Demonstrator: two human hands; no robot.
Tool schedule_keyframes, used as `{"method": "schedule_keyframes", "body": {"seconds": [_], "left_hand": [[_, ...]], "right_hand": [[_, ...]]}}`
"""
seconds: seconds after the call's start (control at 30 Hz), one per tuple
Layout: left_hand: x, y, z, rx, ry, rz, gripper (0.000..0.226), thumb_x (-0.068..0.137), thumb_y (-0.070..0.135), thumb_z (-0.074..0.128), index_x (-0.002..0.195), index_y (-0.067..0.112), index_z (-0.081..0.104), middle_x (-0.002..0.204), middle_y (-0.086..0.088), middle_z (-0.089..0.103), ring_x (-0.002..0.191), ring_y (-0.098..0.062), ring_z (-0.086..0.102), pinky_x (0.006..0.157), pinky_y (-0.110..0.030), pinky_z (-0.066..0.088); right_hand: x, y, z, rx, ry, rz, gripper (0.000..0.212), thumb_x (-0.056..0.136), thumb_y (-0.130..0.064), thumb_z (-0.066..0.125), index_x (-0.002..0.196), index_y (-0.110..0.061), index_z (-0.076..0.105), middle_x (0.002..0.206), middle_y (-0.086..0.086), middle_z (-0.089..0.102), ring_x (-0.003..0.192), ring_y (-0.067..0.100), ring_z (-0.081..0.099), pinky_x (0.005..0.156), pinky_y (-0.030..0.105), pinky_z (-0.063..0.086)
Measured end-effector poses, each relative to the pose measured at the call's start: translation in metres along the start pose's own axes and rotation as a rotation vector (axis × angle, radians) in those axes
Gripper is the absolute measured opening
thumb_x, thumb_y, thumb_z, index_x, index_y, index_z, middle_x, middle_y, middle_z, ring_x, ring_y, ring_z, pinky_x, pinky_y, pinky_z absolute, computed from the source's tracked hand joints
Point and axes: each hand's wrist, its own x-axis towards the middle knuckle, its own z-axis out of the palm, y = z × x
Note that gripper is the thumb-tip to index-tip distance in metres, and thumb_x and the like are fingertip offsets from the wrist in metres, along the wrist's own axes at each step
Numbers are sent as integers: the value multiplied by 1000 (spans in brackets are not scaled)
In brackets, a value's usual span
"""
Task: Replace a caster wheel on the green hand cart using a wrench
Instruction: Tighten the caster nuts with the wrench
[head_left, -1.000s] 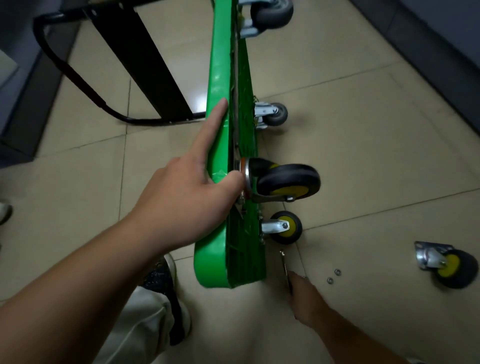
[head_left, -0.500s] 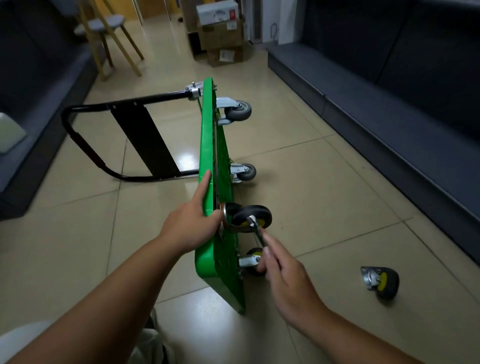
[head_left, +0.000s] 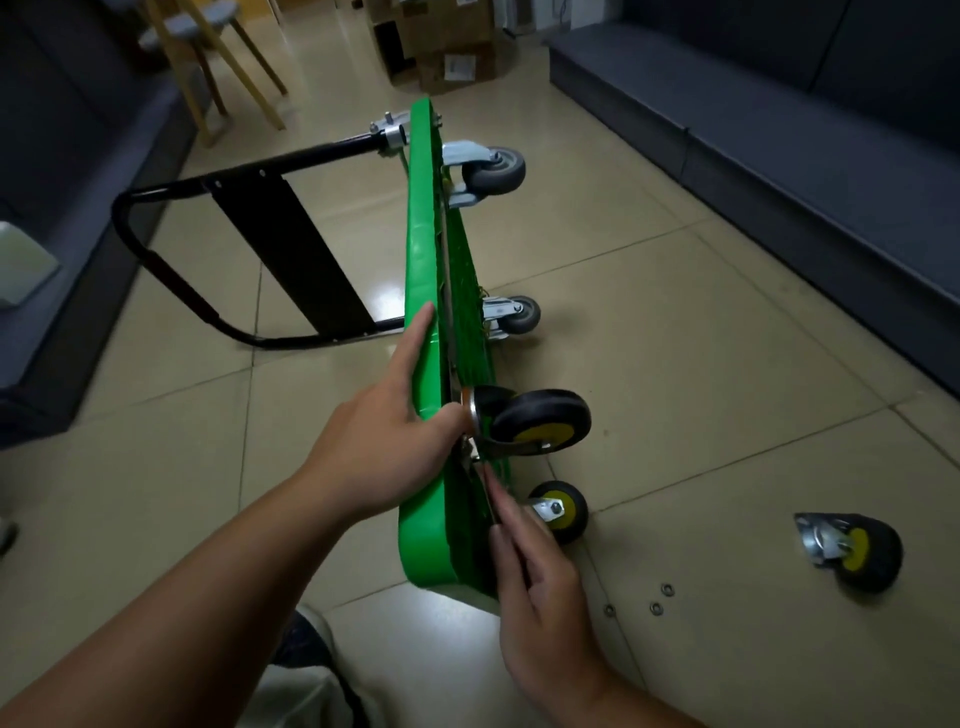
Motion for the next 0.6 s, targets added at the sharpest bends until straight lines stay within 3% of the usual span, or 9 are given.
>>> {"method": "schedule_keyframes", "body": {"seconds": [0.1,0.2,0.33,0.43,0.5,0.53,0.6], "left_hand": [[0,2,1,39,6,-11,88,79,62,46,146,72,-11,115,0,68,92,-25,69,87,-46,57],[3,1,4,71,31,-7,83,94,57,50,148,70,-12,110,0,67,90,-26,68,87,-44,56],[5,2,7,108,56,-20,83,99,47,52,149,68,-11,110,-3,64,94,-33,66,86,-44,54],[5,2,9,108,63,-23,83,99,46,52,149,68,-12,111,-5,65,91,-32,66,85,-44,55],[6,2,9,112,68,-30,83,99,46,52,148,69,-12,111,-7,66,89,-32,67,84,-44,55],[6,2,8,112,72,-35,84,99,46,52,147,69,-12,112,-7,67,90,-33,67,84,-44,55],[6,3,9,113,74,-38,84,98,45,52,148,69,-12,115,-8,67,93,-34,66,85,-43,54]], "right_hand": [[1,-2,-2,-14,-45,-16,52,107,-8,41,154,-31,40,141,-9,55,135,9,51,109,17,38],[9,-2,-12,-69,-103,-62,55,106,-5,43,156,-28,37,145,-10,53,140,12,47,113,20,36],[15,-5,-20,-216,-130,-85,57,106,-12,47,156,-37,34,128,-6,62,122,10,58,102,17,43],[17,-11,-22,-300,-164,-133,59,105,-12,50,157,-32,33,131,0,63,122,11,58,103,18,44],[19,-21,-26,-344,-208,-130,59,105,-12,49,158,-30,32,121,-15,63,114,-2,57,96,13,43],[21,-27,-29,-384,-222,-131,58,104,-13,49,158,-29,32,109,-29,57,103,-9,54,88,8,40],[21,-42,-37,-427,-216,-102,55,103,-17,52,155,-28,38,90,-38,51,84,-14,51,74,1,33]]}}
